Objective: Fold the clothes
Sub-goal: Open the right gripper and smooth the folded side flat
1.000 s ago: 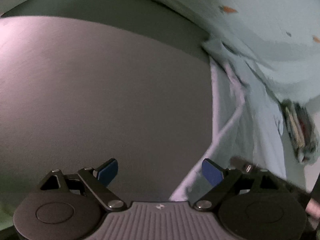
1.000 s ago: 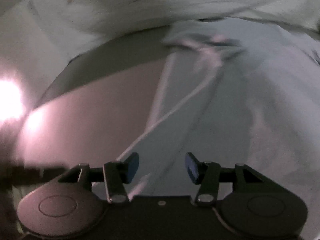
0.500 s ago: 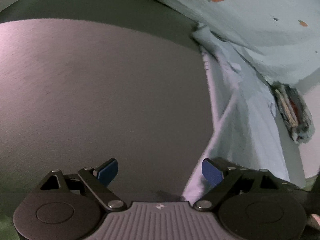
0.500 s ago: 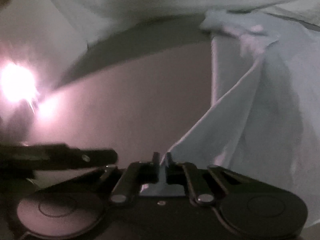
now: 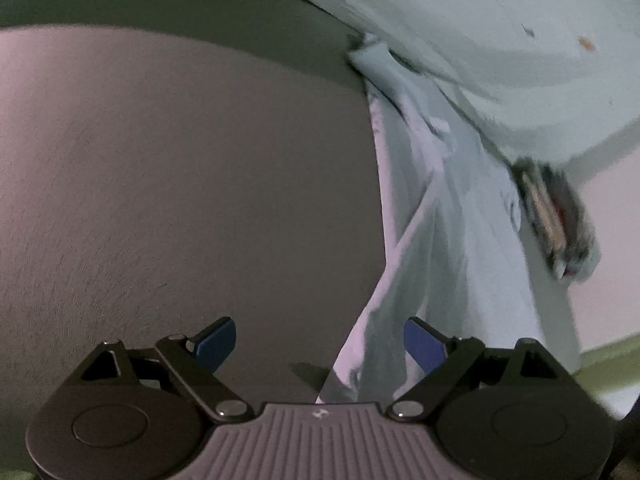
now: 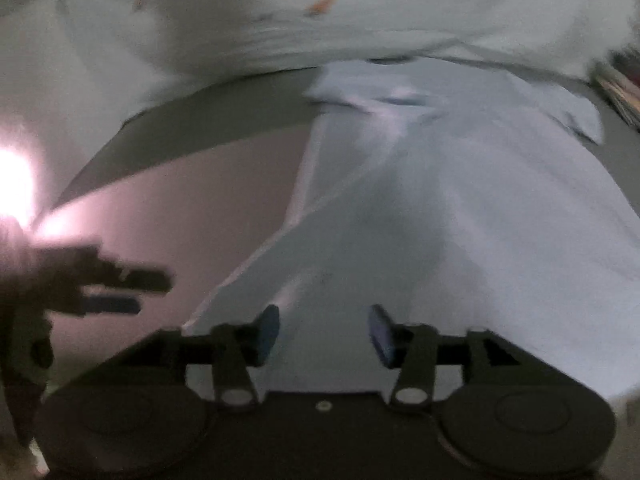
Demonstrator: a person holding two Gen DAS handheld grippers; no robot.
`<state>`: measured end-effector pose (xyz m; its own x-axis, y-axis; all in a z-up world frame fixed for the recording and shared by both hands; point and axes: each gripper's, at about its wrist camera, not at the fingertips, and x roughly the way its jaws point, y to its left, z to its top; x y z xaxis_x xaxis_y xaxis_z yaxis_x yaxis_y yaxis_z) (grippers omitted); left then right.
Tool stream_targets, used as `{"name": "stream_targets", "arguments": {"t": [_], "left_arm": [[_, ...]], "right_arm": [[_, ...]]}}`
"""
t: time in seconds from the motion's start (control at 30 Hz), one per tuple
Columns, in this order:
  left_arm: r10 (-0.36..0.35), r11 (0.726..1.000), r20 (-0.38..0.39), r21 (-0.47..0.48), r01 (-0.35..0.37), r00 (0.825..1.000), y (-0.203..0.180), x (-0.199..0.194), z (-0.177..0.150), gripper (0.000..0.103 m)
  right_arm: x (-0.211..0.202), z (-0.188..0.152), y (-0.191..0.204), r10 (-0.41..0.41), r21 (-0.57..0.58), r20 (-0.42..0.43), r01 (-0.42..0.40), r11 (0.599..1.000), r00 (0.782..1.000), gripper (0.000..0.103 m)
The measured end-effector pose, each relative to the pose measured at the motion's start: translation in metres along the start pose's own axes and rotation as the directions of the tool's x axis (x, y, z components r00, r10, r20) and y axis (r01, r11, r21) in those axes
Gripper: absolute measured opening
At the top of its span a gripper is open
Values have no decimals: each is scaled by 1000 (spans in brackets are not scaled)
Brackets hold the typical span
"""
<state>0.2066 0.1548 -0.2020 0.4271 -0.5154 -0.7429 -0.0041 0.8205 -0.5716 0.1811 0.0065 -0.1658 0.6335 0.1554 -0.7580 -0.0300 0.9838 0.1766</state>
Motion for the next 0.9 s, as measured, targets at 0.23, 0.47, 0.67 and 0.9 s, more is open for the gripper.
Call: {"name": "stream_targets", "arguments": {"t": [0.23, 0.47, 0.67, 0.9], "left_arm": [[45, 993, 29, -106, -42, 999, 30, -20, -7, 92], [44, 991, 23, -129, -40, 999, 36, -25, -11, 92], [10, 996, -7, -87, -11, 1000, 20, -7, -4, 92], [7, 1000, -54, 19, -6, 999, -17, 21, -3, 97]], "right_arm": [[54, 2, 81, 111, -145, -138, -131, 981, 984, 51], [46, 4, 63, 77, -114, -121, -91, 989, 990, 6], [-20, 4, -22, 78, 106, -66, -71, 992, 995, 5], [-11, -34, -130, 25, 381, -203, 56, 923, 979, 13]]}}
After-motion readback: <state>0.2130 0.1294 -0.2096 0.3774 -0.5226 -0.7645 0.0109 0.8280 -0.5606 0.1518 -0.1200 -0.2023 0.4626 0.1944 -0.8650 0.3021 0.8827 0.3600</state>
